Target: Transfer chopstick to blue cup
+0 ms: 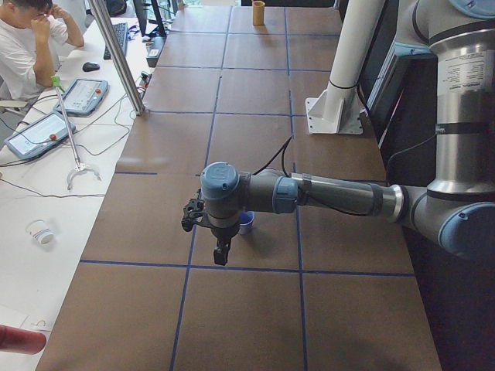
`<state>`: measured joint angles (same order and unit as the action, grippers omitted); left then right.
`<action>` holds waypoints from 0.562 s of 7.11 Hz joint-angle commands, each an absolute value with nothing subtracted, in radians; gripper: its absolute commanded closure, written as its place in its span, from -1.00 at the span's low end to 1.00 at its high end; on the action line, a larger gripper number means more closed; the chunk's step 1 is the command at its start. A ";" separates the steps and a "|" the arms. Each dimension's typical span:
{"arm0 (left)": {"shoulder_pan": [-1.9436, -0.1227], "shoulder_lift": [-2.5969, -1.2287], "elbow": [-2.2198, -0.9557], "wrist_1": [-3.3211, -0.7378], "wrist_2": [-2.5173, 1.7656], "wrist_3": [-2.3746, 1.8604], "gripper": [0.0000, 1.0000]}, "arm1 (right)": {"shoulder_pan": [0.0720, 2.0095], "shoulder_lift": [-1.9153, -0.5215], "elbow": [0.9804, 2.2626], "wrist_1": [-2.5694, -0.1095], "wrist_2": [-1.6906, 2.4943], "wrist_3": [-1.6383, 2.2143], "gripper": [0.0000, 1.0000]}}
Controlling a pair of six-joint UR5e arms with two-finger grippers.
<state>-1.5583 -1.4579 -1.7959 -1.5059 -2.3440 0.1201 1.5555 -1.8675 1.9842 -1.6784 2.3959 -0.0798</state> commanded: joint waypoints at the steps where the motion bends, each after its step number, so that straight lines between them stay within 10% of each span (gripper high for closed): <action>1: -1.492 -1.442 -1.795 -1.534 -2.461 0.088 -1.00 | 1.555 -1.862 1.983 -1.678 2.398 -0.075 -1.00; 4: -1.280 -1.453 -1.735 -1.721 -2.450 -0.154 -1.00 | 1.551 -1.856 1.997 -1.677 2.404 -0.094 -1.00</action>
<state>-1.3713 -1.4468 -1.7693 -1.6552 -2.4528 -0.0568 1.5526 -1.8585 1.9897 -1.6768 2.4014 -0.0868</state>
